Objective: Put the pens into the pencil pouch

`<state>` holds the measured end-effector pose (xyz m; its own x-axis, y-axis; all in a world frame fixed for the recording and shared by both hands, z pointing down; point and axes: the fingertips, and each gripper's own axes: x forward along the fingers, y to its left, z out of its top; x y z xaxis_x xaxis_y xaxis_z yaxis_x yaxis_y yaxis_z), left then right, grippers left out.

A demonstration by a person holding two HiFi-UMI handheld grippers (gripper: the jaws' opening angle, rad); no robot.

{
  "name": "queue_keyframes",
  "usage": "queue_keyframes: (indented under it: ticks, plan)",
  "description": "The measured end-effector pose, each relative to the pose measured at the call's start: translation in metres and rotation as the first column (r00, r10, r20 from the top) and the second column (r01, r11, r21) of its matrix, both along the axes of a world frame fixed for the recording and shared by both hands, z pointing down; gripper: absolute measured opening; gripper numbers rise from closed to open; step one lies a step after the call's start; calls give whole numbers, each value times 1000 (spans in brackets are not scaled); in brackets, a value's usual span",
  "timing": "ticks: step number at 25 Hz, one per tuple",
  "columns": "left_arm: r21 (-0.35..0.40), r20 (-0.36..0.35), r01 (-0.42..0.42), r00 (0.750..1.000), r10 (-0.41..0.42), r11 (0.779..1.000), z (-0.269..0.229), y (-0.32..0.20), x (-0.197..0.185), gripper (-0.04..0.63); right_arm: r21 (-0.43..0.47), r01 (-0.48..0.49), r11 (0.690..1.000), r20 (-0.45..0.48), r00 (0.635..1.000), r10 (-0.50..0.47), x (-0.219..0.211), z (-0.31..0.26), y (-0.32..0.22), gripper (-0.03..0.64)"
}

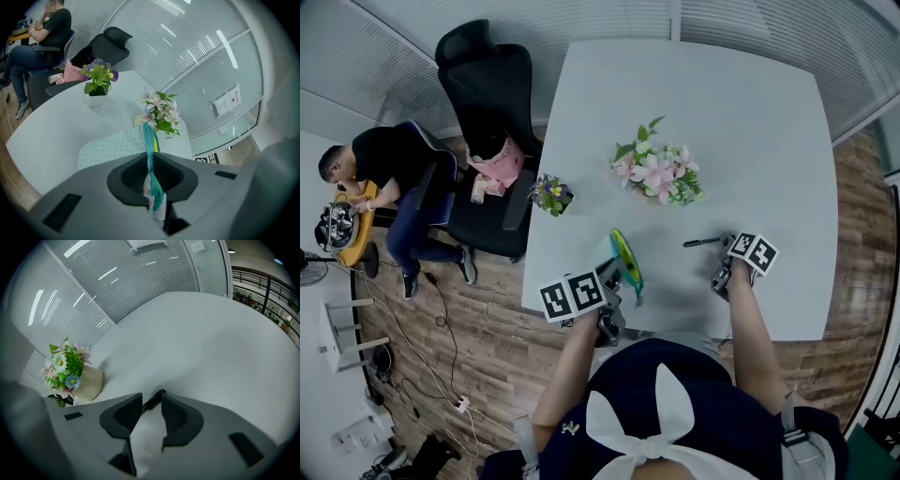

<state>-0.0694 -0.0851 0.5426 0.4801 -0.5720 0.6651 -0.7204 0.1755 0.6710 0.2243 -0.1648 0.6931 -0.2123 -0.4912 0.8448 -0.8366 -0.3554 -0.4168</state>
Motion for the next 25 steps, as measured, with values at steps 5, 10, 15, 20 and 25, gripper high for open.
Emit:
queue_keyframes:
  ticks: [5, 10, 15, 20, 25]
  plan:
    - [-3, -3, 5, 1000, -5, 1000, 2, 1, 0, 49, -6, 46, 999, -88, 995, -46, 2, 2, -9, 101]
    - [-3, -6, 10, 1000, -10, 1000, 2, 2, -1, 49, -10, 131, 991, -149, 980, -131, -2, 2, -22, 104]
    - [-4, -9, 16, 1000, -16, 1000, 1, 4, -3, 49, -2, 163, 987, -186, 969, -160, -4, -1, -30, 96]
    - [-1, -10, 23, 1000, -23, 1000, 0, 5, -4, 49, 20, 167, 986, -181, 970, -161, -7, -8, -32, 5]
    - [1, -10, 24, 1000, -24, 1000, 0, 7, -5, 49, 46, 181, 982, -144, 974, -173, -9, -11, -32, 5]
